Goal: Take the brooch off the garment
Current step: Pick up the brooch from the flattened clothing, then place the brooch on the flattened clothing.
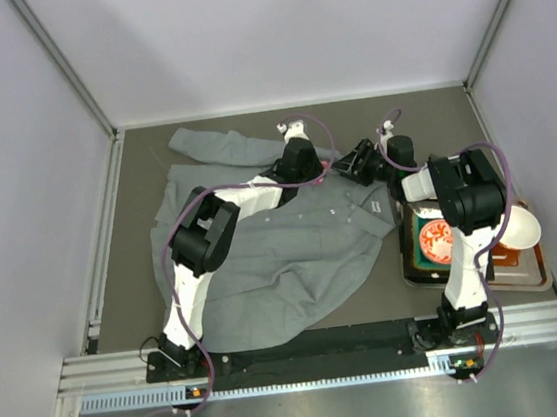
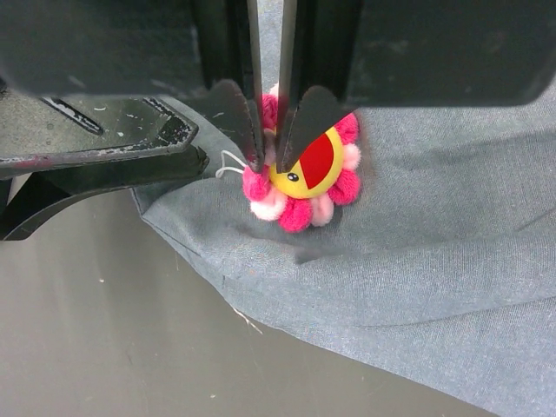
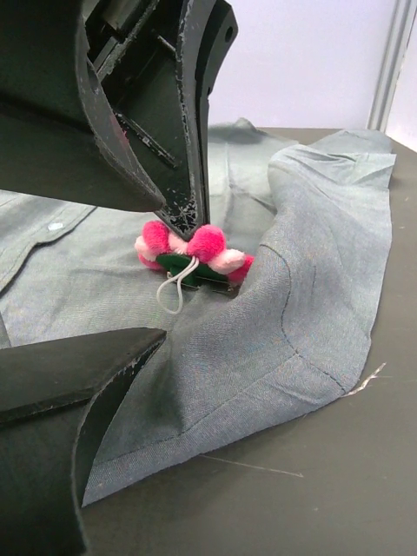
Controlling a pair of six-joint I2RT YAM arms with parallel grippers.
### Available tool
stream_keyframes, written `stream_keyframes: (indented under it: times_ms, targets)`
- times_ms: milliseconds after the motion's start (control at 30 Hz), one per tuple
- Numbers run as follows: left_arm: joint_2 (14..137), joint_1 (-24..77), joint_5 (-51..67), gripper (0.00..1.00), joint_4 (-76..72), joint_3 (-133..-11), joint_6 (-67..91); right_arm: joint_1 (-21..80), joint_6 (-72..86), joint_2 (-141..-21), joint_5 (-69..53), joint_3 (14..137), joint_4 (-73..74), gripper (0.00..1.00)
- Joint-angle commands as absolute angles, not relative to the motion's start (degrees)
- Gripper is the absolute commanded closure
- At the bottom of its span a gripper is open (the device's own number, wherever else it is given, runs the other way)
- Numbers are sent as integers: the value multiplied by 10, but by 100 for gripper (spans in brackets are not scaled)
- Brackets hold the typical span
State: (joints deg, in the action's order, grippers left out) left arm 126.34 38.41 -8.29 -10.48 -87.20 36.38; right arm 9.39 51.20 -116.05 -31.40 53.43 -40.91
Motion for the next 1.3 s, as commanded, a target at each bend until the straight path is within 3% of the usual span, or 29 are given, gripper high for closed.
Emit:
stream_keyframes:
  times_ms: [0,167,467,533,633,1267]
  targets:
    - [1229,382,-82,89,-83,-860,366,101,512,-1168,-321,555,-442,44]
    - [1223,382,-86,100,-91,-844,371,104,517,-1169,-322,556,-445,44]
    - [1189,382,-95,100,-163,-776,381,120,518,-1159,-316,561,-439,44]
    - [1186,382,-94,100,-184,-765,383,124,519,-1152,-305,556,-439,27]
    - [1189,382,-91,100,-206,-756,393,134,515,-1139,-288,555,-419,23]
    - [1201,369,-55,100,-282,-753,425,149,519,-1134,-272,573,-393,23]
